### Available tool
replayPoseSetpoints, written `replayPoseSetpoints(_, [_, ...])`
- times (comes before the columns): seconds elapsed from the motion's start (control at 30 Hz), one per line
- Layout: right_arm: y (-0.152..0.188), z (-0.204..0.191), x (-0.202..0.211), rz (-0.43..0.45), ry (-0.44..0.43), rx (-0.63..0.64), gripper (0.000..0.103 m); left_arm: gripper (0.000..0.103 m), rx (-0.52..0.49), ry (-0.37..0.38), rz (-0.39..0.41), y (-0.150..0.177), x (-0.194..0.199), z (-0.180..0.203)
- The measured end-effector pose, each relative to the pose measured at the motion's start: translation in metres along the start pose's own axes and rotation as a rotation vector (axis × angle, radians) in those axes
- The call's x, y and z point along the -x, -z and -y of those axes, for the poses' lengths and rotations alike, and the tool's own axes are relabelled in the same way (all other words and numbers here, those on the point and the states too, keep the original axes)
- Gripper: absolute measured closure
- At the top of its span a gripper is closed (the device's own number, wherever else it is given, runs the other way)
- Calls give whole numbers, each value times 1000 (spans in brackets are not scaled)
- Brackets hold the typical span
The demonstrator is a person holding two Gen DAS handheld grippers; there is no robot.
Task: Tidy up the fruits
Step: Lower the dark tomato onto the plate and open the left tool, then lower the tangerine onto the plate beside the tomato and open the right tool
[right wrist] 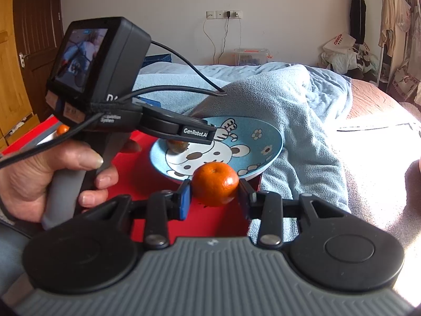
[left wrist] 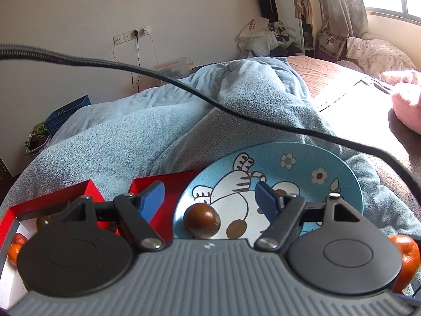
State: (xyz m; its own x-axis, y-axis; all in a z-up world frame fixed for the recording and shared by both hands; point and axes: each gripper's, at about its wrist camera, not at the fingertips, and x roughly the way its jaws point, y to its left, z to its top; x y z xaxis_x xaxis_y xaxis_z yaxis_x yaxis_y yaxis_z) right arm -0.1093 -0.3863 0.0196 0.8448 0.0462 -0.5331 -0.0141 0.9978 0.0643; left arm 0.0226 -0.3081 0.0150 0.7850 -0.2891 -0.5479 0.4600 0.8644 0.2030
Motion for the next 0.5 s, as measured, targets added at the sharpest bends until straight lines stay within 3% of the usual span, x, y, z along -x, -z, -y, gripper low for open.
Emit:
replayPoseSetpoints(0.27, [-22, 8, -35, 10, 29, 10, 62, 23, -12, -25, 6, 2, 19, -11])
replayPoseSetpoints(0.5, [-35, 16, -85, -51, 47, 51, 61, 23, -70, -49, 11, 16, 46, -18])
